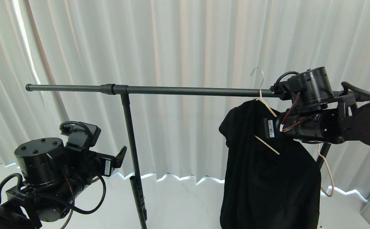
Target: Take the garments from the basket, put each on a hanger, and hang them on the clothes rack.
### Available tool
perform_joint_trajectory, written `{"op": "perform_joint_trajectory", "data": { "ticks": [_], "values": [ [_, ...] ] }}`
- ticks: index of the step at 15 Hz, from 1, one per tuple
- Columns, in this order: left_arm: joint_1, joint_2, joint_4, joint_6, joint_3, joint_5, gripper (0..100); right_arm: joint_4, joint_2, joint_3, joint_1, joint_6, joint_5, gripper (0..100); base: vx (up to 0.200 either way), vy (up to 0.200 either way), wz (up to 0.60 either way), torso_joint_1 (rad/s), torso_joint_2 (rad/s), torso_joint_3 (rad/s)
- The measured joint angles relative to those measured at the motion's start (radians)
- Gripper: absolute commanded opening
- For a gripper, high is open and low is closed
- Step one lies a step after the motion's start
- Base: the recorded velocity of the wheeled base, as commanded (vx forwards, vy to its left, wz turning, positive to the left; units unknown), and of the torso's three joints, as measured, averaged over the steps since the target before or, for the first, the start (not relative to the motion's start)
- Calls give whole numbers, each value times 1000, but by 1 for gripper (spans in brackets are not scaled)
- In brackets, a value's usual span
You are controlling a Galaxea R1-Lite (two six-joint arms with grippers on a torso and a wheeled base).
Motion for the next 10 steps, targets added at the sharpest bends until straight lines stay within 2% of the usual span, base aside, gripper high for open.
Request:
{"op": "perform_joint_trajectory", "data": {
  "ticks": [4, 10],
  "values": [
    [-5, 1, -2, 0, -1, 0, 100, -1, -3, 32, 9, 4, 0, 0, 0, 0, 0, 0, 0, 0],
    [-7, 1, -2, 1, -1, 0, 100, -4, 36, 57, -27, 32, -10, 0, 0, 0, 0, 0, 0, 0]
  ]
}}
